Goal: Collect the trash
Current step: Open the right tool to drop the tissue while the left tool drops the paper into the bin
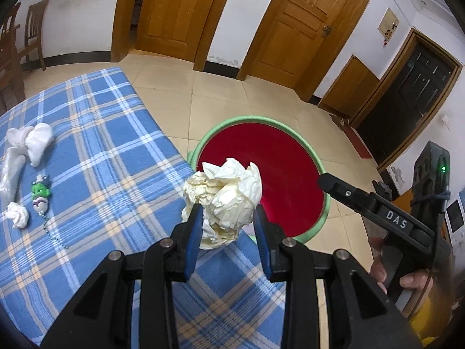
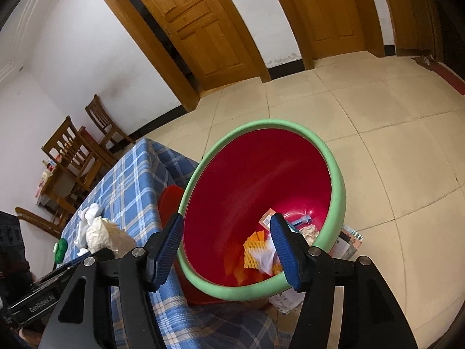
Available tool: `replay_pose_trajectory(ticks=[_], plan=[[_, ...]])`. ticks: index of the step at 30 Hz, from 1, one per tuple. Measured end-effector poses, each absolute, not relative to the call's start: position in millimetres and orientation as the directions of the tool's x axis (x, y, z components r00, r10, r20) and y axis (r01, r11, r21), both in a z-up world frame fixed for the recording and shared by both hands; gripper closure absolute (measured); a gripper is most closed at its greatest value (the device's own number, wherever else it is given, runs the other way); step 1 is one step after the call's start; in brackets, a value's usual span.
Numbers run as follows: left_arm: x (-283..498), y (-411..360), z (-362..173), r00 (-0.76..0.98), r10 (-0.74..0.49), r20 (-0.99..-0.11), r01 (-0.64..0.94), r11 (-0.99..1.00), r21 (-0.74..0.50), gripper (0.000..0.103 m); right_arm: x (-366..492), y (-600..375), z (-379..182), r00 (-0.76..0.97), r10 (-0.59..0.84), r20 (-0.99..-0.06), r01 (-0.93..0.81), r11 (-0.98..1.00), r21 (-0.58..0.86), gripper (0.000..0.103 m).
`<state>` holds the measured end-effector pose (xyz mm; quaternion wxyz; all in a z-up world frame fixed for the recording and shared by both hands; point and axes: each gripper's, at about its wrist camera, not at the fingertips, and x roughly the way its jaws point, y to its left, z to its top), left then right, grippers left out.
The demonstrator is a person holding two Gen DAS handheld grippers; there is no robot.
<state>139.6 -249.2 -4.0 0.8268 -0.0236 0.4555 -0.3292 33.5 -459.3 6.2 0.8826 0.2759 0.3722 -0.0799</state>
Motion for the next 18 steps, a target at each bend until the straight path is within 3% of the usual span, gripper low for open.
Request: replay_pose_trajectory(ticks=[12, 14, 16, 18], plan=[[149.7, -293.6, -15.8, 0.316, -0.580, -0.751, 0.601, 0.735, -0.315, 0.069, 20.1, -472.6, 17.4, 0.739, 0.032, -0.673, 0.368, 0.817, 0.443, 0.040], [151.9, -301.2, -16.2, 0.308, -0.587, -0.749, 0.615, 0.723, -0.314, 0.064, 18.8, -475.3, 17.9, 0.740, 0.025, -0.672, 0.373, 0.816, 0.441, 0.040], [153.7, -305.0, -17.4, 0.313, -0.582, -0.750, 0.615, 0.726, -0.307, 0.052, 18.6, -477.1, 17.7, 0.738, 0.021, -0.674, 0.380, 0.813, 0.441, 0.040], [154.0, -305.6, -17.1, 0.316, -0.580, -0.751, 0.612, 0.730, -0.306, 0.051, 18.4, -479.2, 16.7, 0.737, 0.019, -0.676, 0.385, 0.810, 0.442, 0.040]])
